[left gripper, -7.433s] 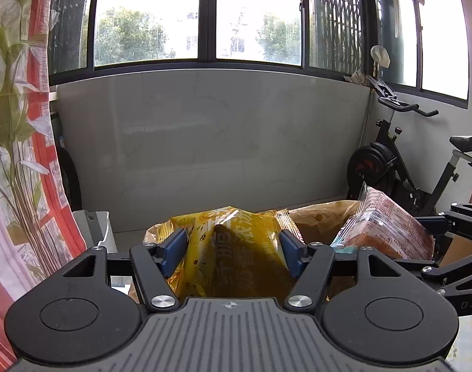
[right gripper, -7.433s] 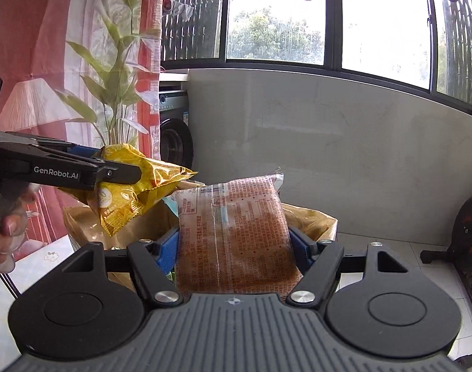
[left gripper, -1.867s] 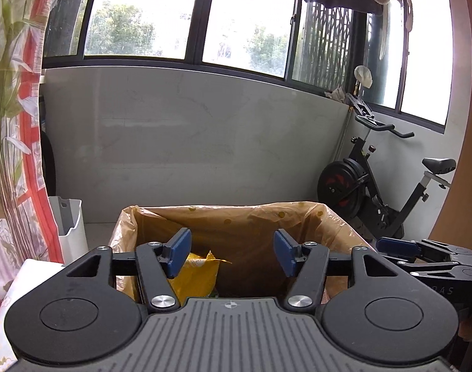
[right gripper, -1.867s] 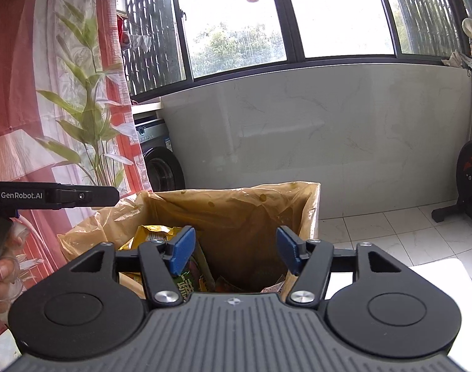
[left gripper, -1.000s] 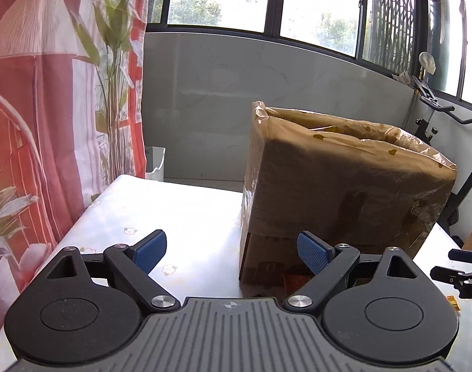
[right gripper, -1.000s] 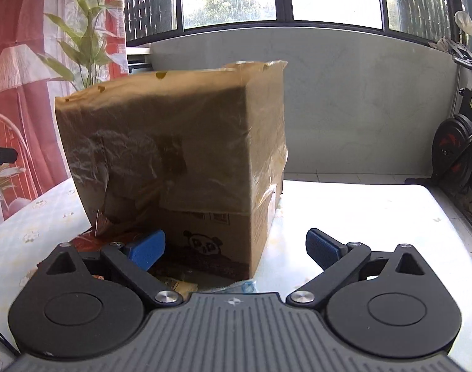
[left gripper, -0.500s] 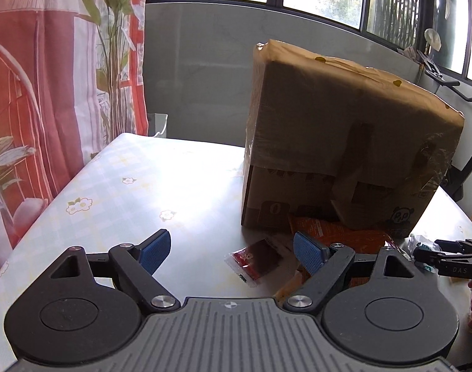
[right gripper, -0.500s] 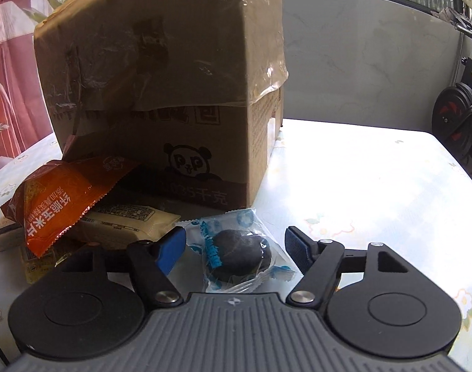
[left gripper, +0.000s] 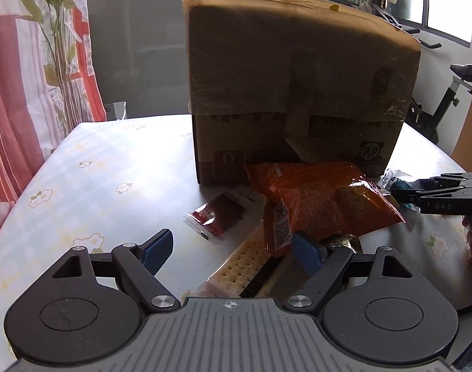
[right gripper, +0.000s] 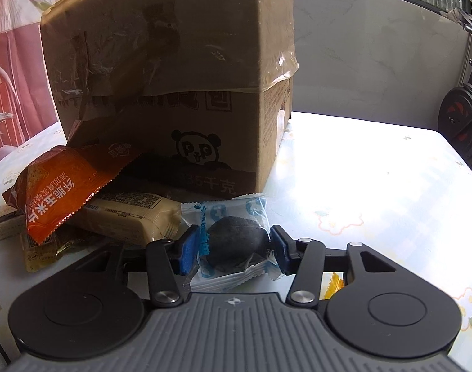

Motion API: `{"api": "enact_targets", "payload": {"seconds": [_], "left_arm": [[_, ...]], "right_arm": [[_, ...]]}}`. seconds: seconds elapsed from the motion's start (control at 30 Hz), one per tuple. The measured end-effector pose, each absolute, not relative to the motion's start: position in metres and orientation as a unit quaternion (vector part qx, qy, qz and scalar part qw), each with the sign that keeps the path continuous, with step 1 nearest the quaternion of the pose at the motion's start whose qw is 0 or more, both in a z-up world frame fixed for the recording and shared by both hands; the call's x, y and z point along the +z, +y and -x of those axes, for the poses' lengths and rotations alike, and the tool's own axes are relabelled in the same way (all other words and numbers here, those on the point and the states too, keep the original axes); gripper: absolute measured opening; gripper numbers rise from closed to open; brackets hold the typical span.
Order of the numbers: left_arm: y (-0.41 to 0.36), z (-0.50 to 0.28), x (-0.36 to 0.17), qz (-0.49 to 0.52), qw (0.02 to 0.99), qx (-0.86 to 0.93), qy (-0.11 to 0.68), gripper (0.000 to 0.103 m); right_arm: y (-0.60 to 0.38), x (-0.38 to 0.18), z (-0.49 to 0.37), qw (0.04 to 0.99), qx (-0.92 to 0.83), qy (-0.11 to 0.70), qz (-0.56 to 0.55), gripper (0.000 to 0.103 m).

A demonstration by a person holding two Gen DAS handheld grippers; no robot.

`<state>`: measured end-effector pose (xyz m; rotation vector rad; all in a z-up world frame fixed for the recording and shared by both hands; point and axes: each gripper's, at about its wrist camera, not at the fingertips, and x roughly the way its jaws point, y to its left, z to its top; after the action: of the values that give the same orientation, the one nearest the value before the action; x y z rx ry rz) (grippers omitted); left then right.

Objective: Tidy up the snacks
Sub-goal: 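Grasp a white cracker pack with the left tool while the right tool grasps a clear packet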

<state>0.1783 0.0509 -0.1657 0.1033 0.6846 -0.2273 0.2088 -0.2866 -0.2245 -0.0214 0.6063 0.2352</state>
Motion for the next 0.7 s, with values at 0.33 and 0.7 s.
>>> {"api": "enact_targets", "payload": {"seconds": [0.33,0.7], "left_arm": [[0.036,-0.194,-0.192,-0.1,0.916,-0.149,0.358,0.081],[0.019,-0.215,-0.208,-0.1,0.904,-0.177,0.377,0.056]], "right_arm": [[-0.288,-0.225,-0.212,0.947,0.118,0.299,0.007,0.052],[-0.288,-0.225,-0.212,0.947,0.118,0.3,0.006,0.052]]}}
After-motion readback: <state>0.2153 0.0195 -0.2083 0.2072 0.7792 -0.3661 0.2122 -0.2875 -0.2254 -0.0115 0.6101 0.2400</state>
